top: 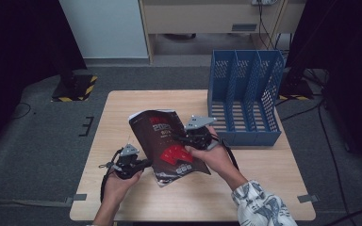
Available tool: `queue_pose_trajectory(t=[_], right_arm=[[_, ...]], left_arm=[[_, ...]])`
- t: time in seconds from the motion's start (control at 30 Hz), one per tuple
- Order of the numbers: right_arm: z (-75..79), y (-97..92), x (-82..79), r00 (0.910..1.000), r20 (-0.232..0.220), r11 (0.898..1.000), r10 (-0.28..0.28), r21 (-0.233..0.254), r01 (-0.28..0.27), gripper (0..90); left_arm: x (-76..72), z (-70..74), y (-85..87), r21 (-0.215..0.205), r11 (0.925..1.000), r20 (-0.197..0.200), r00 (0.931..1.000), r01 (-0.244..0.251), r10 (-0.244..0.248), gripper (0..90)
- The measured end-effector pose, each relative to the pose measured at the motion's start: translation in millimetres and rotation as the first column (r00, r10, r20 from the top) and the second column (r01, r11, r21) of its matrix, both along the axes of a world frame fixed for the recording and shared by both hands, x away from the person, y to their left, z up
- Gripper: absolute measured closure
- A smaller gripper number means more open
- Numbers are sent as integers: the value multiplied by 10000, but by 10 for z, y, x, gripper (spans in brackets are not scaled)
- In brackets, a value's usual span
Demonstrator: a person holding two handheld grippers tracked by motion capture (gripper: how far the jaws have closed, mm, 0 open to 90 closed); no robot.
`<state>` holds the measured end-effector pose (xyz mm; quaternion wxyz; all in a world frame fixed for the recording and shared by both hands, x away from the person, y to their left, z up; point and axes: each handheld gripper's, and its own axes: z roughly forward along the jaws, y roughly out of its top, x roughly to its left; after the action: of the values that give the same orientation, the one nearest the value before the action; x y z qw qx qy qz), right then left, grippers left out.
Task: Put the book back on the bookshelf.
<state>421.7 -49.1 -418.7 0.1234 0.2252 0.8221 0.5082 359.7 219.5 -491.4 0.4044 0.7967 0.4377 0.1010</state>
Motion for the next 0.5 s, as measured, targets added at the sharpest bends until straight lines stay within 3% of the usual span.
queue_pose_trajectory(t=[0.1,0.3,0.5], right_arm=[[13,-13,2,10000,43,9999,-41,93,40,842],[65,-64,8,9999,113,9995,-104,296,100,845],[57,-72,18,9999,72,9992,-109,386,106,846]], left_arm=[[-17,40,7,10,10000,121,9999,-25,25,878],[-36,162,41,303,9994,722,9973,-176,154,880],[-32,170,41,421,9990,744,9972,-117,86,880]])
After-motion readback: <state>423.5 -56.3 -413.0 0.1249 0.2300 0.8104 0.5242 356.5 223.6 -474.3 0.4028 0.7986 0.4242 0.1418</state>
